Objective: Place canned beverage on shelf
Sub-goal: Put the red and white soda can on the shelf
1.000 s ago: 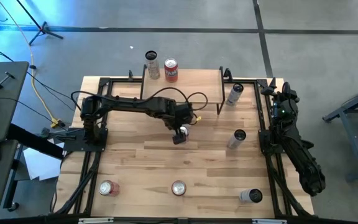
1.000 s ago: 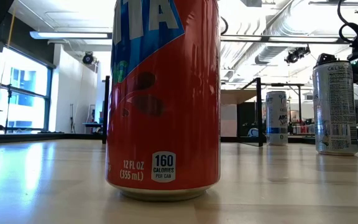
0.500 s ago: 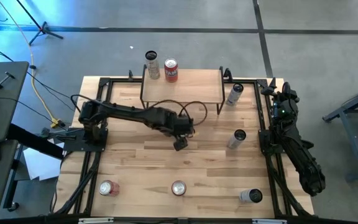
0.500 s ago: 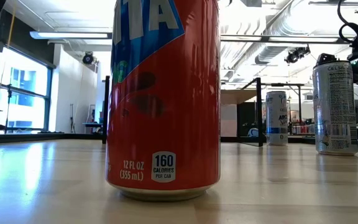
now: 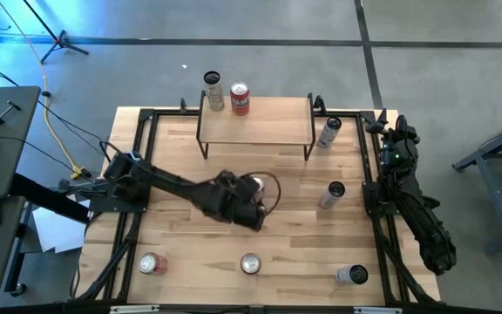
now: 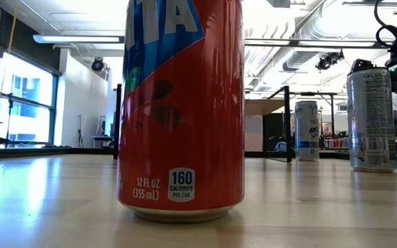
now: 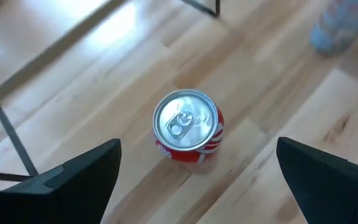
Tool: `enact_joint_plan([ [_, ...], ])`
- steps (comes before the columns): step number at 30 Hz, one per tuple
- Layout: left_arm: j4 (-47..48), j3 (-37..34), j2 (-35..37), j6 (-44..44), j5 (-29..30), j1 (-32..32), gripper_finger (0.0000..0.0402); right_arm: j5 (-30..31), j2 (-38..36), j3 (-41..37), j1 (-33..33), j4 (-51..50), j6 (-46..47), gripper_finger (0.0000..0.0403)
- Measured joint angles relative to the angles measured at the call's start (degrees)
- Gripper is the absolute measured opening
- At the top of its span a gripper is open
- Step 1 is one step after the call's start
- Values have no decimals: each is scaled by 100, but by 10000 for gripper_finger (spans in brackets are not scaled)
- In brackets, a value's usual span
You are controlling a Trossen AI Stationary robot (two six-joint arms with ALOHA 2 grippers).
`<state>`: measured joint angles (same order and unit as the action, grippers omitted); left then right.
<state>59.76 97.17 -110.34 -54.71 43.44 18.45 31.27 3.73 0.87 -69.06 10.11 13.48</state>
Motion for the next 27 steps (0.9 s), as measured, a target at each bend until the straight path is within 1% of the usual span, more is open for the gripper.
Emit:
enact_joint_plan([
  [5,-66,-375,0,-1149,971,343,400,0,-1,2,-2,0,1,328],
  [8,-444,-752,-2,-1666,1534,451,400,0,0,2,0,0,0,328],
  [10,-852,-986,0,-1823,1914,521,400,0,0,2,0,0,0,328],
  [14,-1776,-1476,-2,-1781,2311,614,400,0,-1,2,0,0,1,328],
  [18,-2369,-1778,-1,-1702,2641,610,400,0,-2,0,-2,0,0,328],
  [22,-2976,-2072,0,-1528,2675,588,400,0,0,1,-1,0,0,328],
  [27,-3971,-2529,0,-1096,2733,560,400,0,-2,0,0,0,0,328],
])
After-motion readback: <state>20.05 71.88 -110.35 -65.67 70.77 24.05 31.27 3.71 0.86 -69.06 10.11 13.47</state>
